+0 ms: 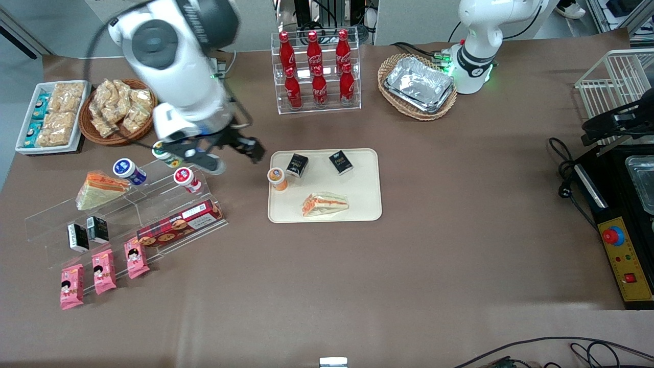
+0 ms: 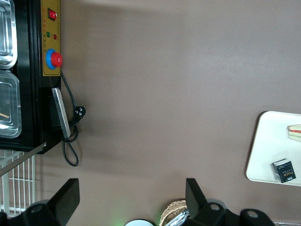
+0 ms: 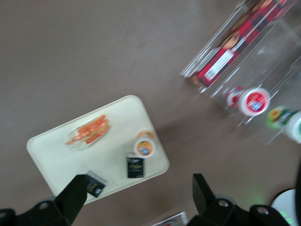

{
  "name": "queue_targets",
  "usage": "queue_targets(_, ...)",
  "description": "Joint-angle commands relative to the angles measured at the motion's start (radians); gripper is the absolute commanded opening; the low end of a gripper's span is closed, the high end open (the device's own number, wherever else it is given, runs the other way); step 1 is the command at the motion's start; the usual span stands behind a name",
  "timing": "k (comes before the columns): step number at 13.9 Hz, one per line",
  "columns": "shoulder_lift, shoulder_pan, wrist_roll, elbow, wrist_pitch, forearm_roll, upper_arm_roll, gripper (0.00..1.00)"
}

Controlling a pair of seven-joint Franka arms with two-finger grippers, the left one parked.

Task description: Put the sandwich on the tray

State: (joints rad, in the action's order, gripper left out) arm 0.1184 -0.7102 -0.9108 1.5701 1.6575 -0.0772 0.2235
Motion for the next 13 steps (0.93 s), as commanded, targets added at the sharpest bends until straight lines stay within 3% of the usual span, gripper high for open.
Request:
queue_targets(1,-0.09,0.164,0.214,0.004,-0.097,0.069,-0.074,1.0)
queue_targets(5,-0.129,0.355,0.482,0.013,-0.11,0.097,-0.119,1.0)
queue_targets(8,-0.126,0.536,0.63,0.01,-0.094,0.125,-0.209,1.0)
queue_targets(13,-0.1,0.67,0.833,0.007,-0.022,0.143,-0.219,1.0)
